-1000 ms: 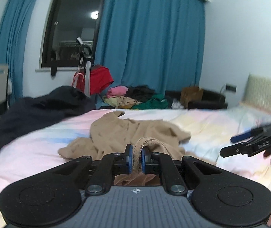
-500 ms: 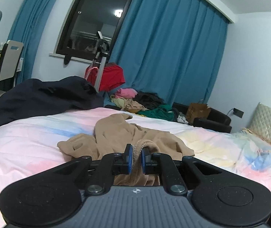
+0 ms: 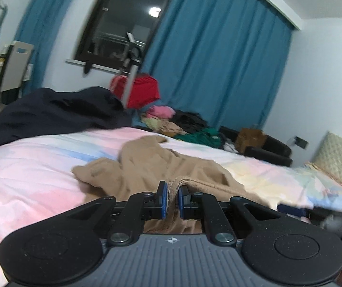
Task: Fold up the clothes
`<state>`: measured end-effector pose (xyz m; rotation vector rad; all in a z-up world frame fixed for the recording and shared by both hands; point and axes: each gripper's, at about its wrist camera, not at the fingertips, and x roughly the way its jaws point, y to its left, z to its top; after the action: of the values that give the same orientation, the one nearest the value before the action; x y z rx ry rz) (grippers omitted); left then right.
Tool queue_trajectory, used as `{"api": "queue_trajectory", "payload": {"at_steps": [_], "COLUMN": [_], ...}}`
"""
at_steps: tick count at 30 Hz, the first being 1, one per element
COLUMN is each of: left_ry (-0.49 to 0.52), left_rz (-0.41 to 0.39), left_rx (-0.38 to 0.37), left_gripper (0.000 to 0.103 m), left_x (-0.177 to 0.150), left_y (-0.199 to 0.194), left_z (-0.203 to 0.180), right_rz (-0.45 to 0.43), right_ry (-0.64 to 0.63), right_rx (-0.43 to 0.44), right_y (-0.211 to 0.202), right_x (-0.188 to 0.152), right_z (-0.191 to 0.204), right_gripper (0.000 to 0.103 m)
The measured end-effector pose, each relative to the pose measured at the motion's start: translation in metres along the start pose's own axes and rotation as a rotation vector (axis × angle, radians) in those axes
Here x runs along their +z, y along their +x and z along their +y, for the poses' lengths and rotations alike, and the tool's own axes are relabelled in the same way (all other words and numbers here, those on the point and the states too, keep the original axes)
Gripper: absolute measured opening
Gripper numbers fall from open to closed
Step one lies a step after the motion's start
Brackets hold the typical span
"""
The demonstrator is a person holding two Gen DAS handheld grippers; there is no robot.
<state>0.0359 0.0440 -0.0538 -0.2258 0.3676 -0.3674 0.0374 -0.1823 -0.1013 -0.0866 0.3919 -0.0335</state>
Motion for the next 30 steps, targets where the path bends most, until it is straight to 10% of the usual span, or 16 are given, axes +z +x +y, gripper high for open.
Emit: {"api": "queue_trajectory", "payload": {"at_steps": [12,21,30], "left_ry": [0.029,0.039,0.022], "left_rz": [-0.025,-0.022,-0.044], "left_rx": [-0.134,-0.154,-0.132], "left_gripper": [0.01,0.01,0.01], "left_x": [-0.007,-0.009,-0.008], "left_y": [-0.009,-0.005,-0.008], "left_z": [-0.019,-0.028,-0.025], "right_rz": [-0.018,0.279,0.149], "right_ry": [0.184,0.086,-0.105], "right_rx": [0.085,0.063,0.063], "right_y": [-0.037,0.001,-0.017], "right_x": [0.017,-0.024,-0.034], "right_z": [-0.067,-0.048,0.023], "right_gripper": [0.063,0.071,0.071]}}
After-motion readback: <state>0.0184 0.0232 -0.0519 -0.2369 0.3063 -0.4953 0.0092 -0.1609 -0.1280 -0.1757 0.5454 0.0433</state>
